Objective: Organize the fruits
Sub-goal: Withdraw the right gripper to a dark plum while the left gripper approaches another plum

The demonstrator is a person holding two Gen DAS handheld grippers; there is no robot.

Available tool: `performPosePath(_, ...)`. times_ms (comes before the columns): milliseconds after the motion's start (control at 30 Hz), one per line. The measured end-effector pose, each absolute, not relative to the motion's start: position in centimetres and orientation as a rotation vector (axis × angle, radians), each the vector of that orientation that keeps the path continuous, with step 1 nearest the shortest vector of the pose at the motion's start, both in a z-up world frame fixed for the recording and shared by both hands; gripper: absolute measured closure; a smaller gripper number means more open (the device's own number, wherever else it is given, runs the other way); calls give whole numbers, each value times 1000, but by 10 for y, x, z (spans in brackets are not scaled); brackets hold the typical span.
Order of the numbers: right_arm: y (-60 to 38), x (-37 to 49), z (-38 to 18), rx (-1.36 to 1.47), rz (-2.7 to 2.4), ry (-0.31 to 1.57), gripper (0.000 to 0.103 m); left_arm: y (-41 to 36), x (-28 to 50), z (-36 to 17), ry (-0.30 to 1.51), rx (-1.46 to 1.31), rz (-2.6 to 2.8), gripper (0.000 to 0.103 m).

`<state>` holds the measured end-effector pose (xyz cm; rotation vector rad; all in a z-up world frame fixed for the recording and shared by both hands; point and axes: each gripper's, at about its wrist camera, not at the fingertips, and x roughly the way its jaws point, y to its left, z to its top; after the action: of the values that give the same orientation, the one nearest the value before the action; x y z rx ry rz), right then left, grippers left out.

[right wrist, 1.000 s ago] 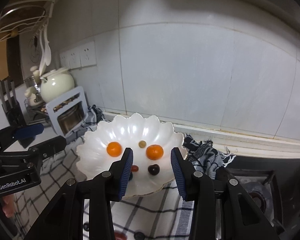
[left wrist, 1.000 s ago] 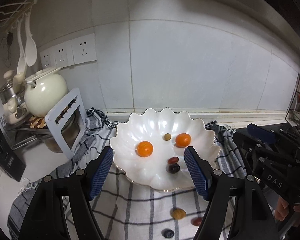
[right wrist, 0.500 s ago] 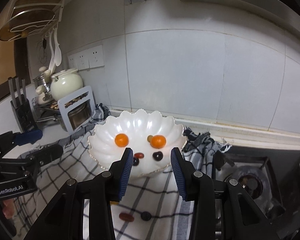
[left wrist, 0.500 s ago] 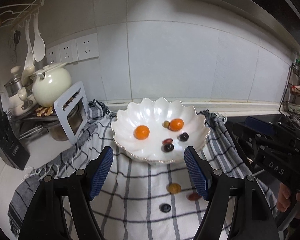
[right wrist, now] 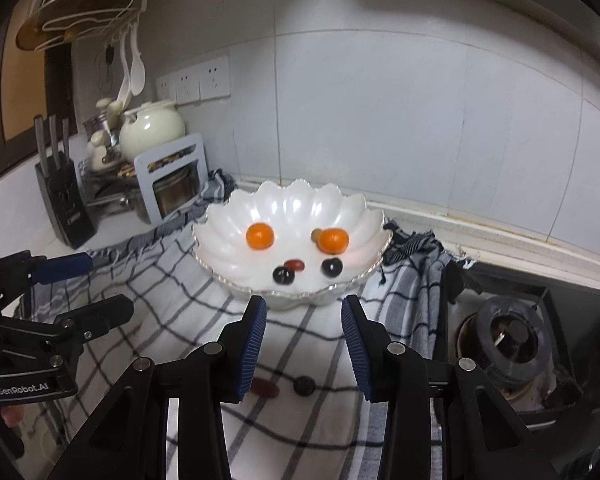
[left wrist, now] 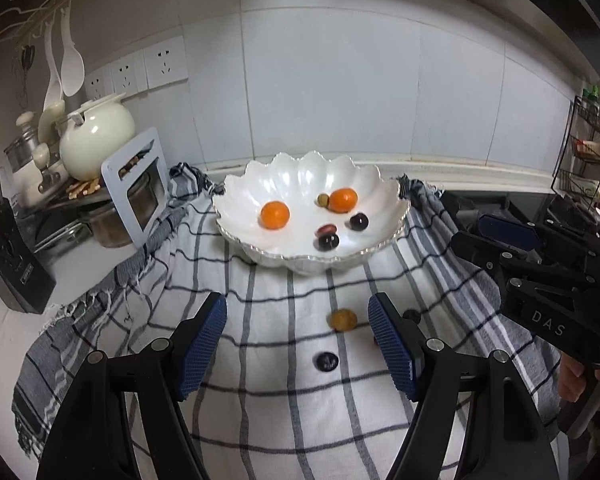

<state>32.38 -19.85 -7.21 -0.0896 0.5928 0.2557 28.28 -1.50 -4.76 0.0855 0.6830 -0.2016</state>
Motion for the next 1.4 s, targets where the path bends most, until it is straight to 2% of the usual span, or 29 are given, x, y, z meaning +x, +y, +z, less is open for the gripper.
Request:
performPosePath(733, -196, 324, -122, -118, 313, 716, 62, -34, 270, -94, 715, 132, -238, 35)
performPosePath(933, -195, 331, -138, -114, 315, 754, 62, -37, 278, -111, 747, 136, -242, 41)
performPosePath(1000, -196, 335, -143, -108, 315, 770, 63, -36, 282, -116, 762, 121, -249, 47)
performPosePath(1400, -198, 354, -165, -95, 318, 835, 63, -38, 304, -144, 842, 73, -266, 58)
